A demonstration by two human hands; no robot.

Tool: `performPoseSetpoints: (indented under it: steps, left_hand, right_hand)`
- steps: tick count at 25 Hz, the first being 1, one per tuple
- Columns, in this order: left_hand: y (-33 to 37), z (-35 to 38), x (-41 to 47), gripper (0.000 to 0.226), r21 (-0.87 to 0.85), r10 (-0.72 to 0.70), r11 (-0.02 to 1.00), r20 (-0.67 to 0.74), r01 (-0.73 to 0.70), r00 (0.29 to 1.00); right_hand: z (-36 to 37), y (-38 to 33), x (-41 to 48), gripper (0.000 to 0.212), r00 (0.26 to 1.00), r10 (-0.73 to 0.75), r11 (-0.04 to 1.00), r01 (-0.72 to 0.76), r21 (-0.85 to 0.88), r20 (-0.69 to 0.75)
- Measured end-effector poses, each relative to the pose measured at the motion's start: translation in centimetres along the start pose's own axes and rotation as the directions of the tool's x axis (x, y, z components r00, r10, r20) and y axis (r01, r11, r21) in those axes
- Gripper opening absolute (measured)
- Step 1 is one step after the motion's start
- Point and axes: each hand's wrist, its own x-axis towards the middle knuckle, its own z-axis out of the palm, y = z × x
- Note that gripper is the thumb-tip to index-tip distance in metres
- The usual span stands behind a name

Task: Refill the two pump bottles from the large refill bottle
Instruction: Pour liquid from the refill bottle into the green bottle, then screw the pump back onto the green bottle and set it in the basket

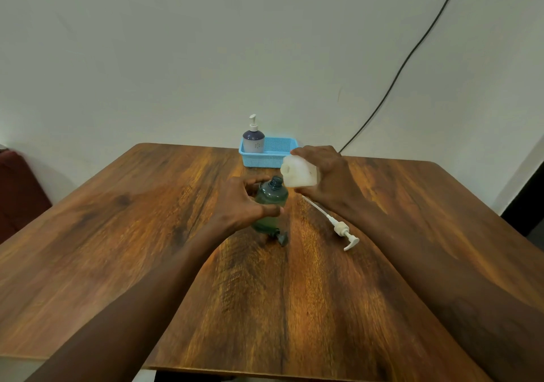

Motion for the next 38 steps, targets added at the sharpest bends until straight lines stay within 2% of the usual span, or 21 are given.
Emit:
performPoseSetpoints:
  steps: [3,6,11,18,22,26,28,31,33,35,38]
  left_hand:
    - [-0.3,-0.3,-0.3,0.082,-0.011,-0.009,1.0,-0.011,0.009,1.0]
    - [-0.8,-0.5,-0.4,0.081,-0.019,-0.02,1.0,-0.007,0.02,1.0]
    - [-1.1,-0.6,-0.2,0.078,-0.02,-0.038,0.999,-0.03,0.038,0.999]
    - [-1.3,-0.6,-0.1,0.078,-0.019,-0.036,0.999,-0.041,0.035,0.998]
    - [-1.1,-0.9,-0.6,0.078,-0.008,-0.038,0.999,-0.042,0.038,0.998]
    - [-0.9,-1.7,-1.4,0.075,-0.01,-0.028,1.0,-0.052,0.028,0.998]
    - [-1.1,-2.2,-1.8,0.075,-0.012,-0.021,1.0,-0.064,0.02,0.998]
    - [-2.0,-3.2,-2.4,0.079,-0.024,-0.038,0.999,-0.088,0.036,0.995]
    - [-2.9,-3.9,-2.8,0.078,-0.028,-0.048,0.999,-0.101,0.045,0.994]
    - [-3.7,-4.6,-3.1,0.077,-0.032,-0.052,0.998,-0.108,0.049,0.993]
    - [-4.7,-5.4,-3.5,0.078,-0.041,-0.068,0.997,-0.124,0.063,0.99]
  right_hand:
    - [0.2,0.1,-0.4,0.084,0.979,0.198,0.97,-0.203,0.138,0.043]
    - [0.4,1.1,-0.8,0.09,0.926,0.34,0.9,-0.37,0.231,0.16]
    - [0.8,2.4,-1.9,0.09,0.86,0.378,0.824,-0.481,0.299,0.342]
    - [0.8,3.4,-2.4,0.084,0.834,0.382,0.764,-0.528,0.372,0.398]
    - [0.0,2.4,-2.4,0.096,0.848,0.369,0.785,-0.503,0.362,0.381]
    - [-0.1,0.5,-1.6,0.095,0.94,0.276,0.921,-0.318,0.223,0.201]
    - [0.2,-0.9,-1.0,0.086,0.973,0.187,0.953,-0.214,0.213,0.137]
    - [1.2,-3.0,-0.5,0.057,0.998,-0.014,0.975,0.002,0.221,0.055]
    - [2.4,-4.2,-0.7,0.04,0.993,-0.058,0.965,0.03,0.26,0.103]
    - [4.0,-5.0,-1.0,0.031,0.968,-0.032,0.973,-0.026,0.228,0.249]
    - [6.6,-5.3,-1.8,0.033,0.849,0.093,0.995,-0.104,-0.008,0.52]
